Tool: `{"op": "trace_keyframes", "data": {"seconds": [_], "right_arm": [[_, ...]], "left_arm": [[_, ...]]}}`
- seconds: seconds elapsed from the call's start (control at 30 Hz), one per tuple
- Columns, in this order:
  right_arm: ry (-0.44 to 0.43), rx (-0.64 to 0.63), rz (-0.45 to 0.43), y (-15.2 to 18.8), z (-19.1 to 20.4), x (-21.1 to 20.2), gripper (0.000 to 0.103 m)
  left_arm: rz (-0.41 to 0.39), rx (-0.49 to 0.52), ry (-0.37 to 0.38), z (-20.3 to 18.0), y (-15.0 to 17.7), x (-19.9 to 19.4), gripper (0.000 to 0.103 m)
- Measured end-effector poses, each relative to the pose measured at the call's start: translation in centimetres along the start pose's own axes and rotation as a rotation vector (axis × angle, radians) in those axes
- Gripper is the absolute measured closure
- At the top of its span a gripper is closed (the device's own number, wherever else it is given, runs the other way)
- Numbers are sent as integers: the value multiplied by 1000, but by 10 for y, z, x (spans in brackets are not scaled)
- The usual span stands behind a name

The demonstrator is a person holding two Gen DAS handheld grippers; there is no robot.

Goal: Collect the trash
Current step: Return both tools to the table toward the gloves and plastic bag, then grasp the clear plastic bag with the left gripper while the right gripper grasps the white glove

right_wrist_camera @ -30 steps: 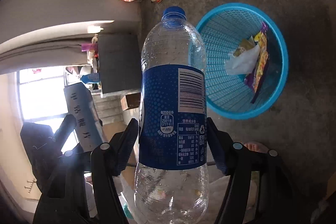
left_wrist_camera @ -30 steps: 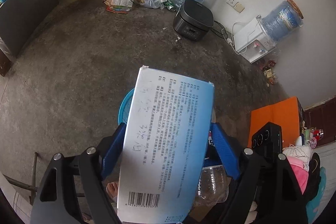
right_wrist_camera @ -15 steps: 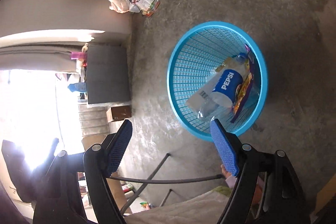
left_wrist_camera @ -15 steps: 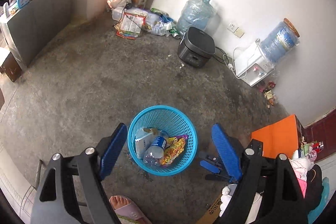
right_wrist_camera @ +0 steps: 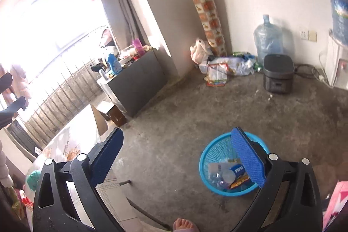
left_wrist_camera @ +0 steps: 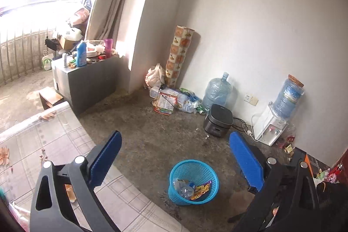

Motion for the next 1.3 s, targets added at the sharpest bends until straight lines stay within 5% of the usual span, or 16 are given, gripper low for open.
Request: {"op": "trace_keyframes", "data": {"seconds": [0.23, 0.4, 0.57, 0.9, 1.07, 1.3], "right_arm": [[-168, -208, -75, 14, 78, -25, 8], [-318, -319, -37, 38, 137, -30, 8], [-489, -319, 55, 51, 188, -27, 9], [-646, -346, 248, 78, 254, -18, 36], [-694, -331, 433, 109, 284, -10, 58], [-761, -365, 501, 122, 322, -19, 65]], "left_arm": [[-42, -46, -220, 90, 18, -111, 6], [-75, -103, -404, 149, 42, -187, 6], [-116, -161, -501, 188, 66, -241, 7], [-40, -322, -650, 277, 120, -249, 49], [43, -436, -643, 311, 157, -246, 63], [56, -484, -518, 297, 180, -255, 68]]}}
Point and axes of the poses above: each gripper's, at about its wrist camera, not at the fingertips, and x roughly the way its jaws point, z to its left, y to its underside, the point moved 2 cm from there along x, roughly the way its jaws point, and after that the axes turned 8 degrees about -z, right-handed, at the moved point
